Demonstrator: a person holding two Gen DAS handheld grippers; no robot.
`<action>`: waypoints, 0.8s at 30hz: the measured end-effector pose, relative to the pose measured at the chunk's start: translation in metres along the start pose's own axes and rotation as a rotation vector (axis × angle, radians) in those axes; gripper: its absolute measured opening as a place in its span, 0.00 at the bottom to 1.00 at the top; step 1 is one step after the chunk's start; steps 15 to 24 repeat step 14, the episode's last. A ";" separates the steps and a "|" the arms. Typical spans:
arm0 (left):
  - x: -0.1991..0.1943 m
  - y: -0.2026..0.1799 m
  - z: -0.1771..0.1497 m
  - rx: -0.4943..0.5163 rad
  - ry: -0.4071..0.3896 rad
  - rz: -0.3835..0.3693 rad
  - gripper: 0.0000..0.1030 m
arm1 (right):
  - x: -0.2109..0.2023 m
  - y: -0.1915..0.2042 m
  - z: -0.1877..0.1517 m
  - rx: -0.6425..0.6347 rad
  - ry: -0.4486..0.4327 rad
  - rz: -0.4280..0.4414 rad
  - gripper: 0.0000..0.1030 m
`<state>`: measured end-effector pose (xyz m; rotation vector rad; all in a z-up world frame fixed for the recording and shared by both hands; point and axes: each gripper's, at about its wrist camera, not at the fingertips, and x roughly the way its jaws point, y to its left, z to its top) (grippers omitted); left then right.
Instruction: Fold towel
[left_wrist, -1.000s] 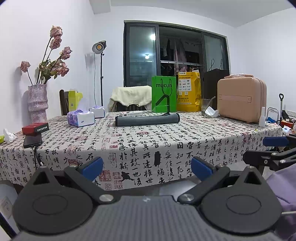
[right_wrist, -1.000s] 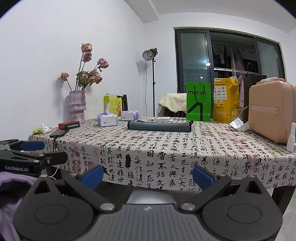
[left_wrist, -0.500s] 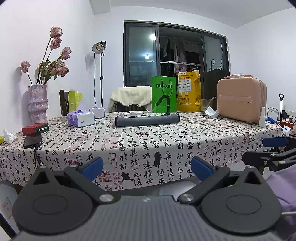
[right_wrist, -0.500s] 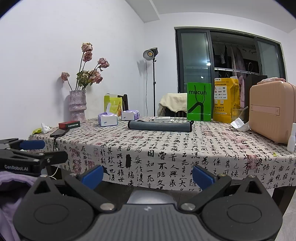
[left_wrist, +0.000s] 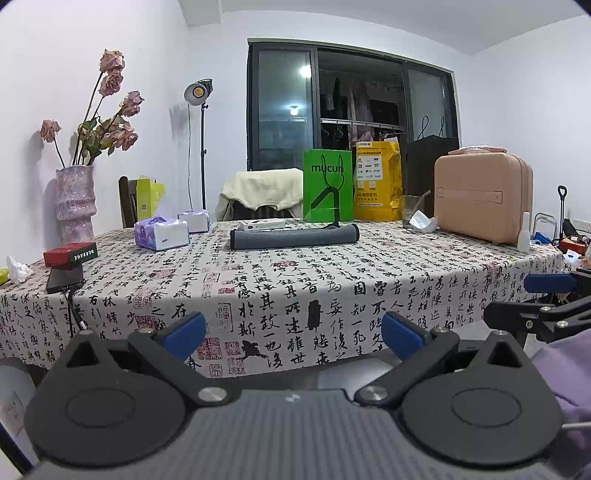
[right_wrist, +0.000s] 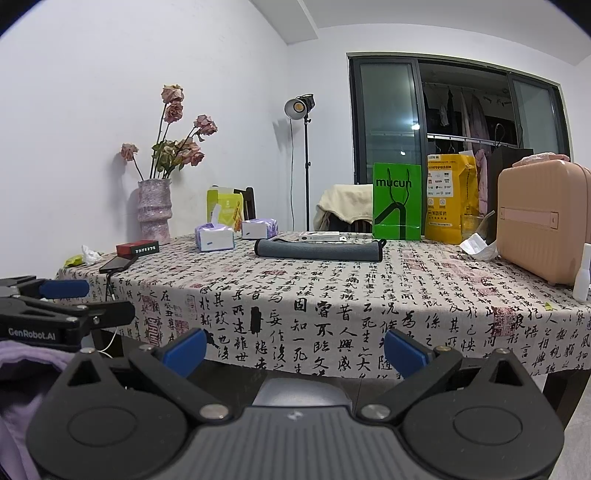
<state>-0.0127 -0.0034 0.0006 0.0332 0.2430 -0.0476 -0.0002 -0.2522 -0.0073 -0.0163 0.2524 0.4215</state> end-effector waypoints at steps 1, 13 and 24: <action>0.000 0.000 0.000 0.000 0.000 0.000 1.00 | 0.000 0.000 0.000 0.000 0.000 0.000 1.00; 0.000 0.000 0.000 0.000 0.001 0.001 1.00 | 0.001 0.000 -0.002 0.003 0.004 -0.001 1.00; 0.001 0.000 0.000 0.000 0.003 0.001 1.00 | 0.001 0.000 -0.002 0.003 0.004 0.000 1.00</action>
